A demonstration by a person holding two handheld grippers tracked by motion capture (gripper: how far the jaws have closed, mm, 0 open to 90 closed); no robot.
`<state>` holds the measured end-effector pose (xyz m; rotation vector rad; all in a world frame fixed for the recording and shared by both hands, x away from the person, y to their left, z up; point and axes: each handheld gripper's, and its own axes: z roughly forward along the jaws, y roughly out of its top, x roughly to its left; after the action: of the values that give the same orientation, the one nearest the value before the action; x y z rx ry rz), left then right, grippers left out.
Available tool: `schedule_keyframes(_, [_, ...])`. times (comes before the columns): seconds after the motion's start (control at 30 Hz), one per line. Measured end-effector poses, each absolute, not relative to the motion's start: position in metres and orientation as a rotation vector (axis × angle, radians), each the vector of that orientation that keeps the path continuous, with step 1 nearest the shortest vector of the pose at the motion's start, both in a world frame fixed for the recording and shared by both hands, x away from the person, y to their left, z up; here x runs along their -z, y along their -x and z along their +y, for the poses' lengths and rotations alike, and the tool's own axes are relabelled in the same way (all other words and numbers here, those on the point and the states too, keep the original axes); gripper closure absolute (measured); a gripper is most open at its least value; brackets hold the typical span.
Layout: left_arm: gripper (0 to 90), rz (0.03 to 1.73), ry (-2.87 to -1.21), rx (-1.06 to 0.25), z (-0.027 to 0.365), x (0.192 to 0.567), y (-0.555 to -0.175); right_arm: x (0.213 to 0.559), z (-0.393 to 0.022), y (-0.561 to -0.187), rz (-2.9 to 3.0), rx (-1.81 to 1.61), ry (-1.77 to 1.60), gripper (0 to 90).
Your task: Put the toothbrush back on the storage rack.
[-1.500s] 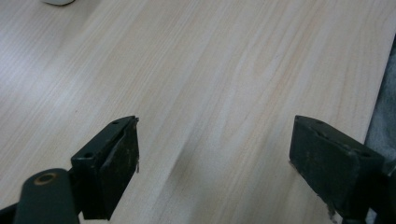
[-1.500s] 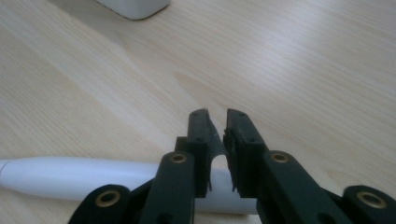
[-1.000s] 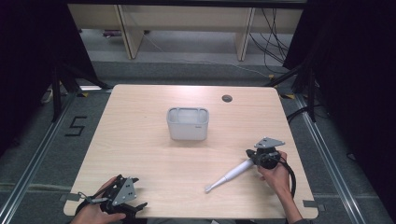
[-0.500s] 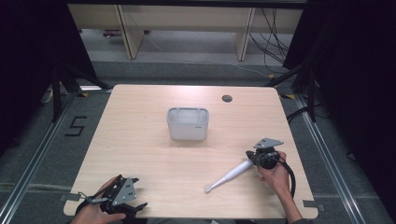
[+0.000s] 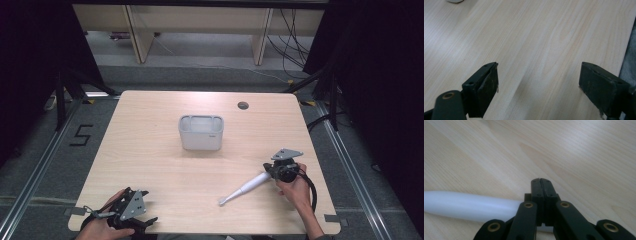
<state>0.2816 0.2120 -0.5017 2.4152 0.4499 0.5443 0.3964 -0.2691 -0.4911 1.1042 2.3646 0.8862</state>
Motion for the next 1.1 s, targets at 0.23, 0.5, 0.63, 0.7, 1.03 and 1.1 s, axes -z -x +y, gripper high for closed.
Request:
schedule_keyframes(0.23, [15.6, 0.45, -2.413, -0.538, 0.212, 0.502, -0.282, 0.49, -0.27, -0.392, 2.376, -0.875, -1.148, 90.0])
schedule_keyframes(0.5, [15.6, 0.448, -2.409, -0.526, 0.212, 0.501, -0.282, 0.489, -0.269, -0.389, 2.385, -0.857, -1.169, 90.0])
schedule_keyframes(0.63, [15.6, 0.446, -2.41, -0.522, 0.212, 0.501, -0.282, 0.492, -0.27, -0.386, 2.406, -0.852, -1.161, 90.0])
schedule_keyframes(0.7, [15.6, 0.441, -2.407, -0.512, 0.212, 0.501, -0.282, 0.492, -0.27, -0.383, 2.405, -0.859, -1.171, 90.0])
schedule_keyframes(1.03, [15.6, 0.444, -2.409, -0.526, 0.213, 0.501, -0.282, 0.489, -0.271, -0.373, 2.422, -0.854, -1.187, 90.0])
schedule_keyframes(1.1, [15.6, 0.442, -2.407, -0.521, 0.213, 0.501, -0.281, 0.49, -0.272, -0.372, 2.418, -0.859, -1.172, 90.0])
